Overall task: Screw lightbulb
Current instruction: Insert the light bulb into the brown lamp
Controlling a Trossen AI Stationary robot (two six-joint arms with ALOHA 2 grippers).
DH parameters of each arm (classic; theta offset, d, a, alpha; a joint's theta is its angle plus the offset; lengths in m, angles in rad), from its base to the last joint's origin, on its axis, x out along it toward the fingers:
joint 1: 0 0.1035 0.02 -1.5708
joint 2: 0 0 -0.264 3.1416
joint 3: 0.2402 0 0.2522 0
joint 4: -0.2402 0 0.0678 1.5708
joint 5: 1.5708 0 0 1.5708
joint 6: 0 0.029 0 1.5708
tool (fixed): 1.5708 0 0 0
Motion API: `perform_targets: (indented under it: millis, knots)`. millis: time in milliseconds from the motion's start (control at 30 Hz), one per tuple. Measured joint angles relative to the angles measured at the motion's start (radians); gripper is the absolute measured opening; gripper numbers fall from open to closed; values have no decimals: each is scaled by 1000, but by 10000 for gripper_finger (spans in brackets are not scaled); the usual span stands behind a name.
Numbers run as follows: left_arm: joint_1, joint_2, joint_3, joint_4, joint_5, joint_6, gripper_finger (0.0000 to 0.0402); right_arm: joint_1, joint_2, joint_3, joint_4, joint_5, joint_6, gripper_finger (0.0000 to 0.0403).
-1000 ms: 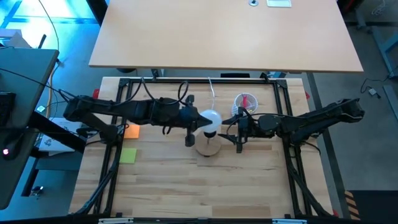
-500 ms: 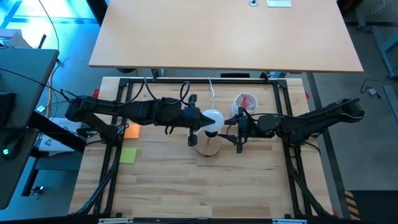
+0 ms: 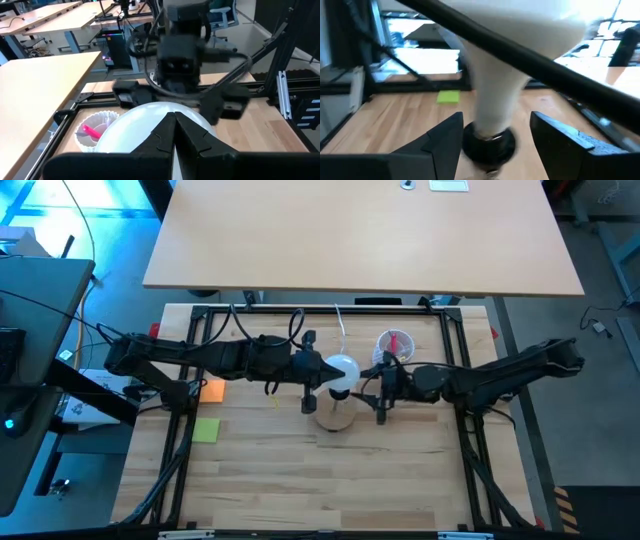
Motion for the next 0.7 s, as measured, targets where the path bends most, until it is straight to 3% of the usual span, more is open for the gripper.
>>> perform_targets:
  millis: [100, 267, 433, 567, 700]
  knots:
    - [0, 0, 0, 1, 0, 0, 1, 0, -33, 0, -11, 7, 0, 226]
    - [0, 0, 0, 5, 0, 5, 0, -32, -26, 0, -14, -146, 31, 226]
    - [0, 0, 0, 6, -1, 6, 0, -88, 38, 0, 31, -155, 61, 226]
    - [0, -1, 0, 4, -2, 6, 0, -134, 96, 0, 150, -314, 64, 226]
    - [0, -1, 0, 3, -3, 6, 0, -167, 150, 1, 248, -395, 81, 226]
